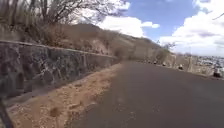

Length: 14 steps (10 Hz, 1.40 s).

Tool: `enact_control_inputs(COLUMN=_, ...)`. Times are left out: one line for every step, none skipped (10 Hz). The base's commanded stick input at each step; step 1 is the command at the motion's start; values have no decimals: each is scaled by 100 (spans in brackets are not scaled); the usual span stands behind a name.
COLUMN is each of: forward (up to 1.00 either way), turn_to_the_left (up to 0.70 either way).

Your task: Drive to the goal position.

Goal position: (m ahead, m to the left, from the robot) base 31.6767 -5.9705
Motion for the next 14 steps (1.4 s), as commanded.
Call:
enact_control_inputs(forward=70, turn_to_the_left=0)
enact_control_inputs(forward=70, turn_to_the_left=-26)
enact_control_inputs(forward=70, turn_to_the_left=-22)
enact_control_inputs(forward=70, turn_to_the_left=0)
enact_control_inputs(forward=70, turn_to_the_left=0)
enact_control_inputs(forward=70, turn_to_the_left=0)
enact_control_inputs(forward=70, turn_to_the_left=0)
enact_control_inputs(forward=70, turn_to_the_left=0)
enact_control_inputs(forward=70, turn_to_the_left=0)
enact_control_inputs(forward=70, turn_to_the_left=0)
enact_control_inputs(forward=70, turn_to_the_left=0)
enact_control_inputs(forward=70, turn_to_the_left=0)
enact_control_inputs(forward=70, turn_to_the_left=0)
enact_control_inputs(forward=70, turn_to_the_left=0)
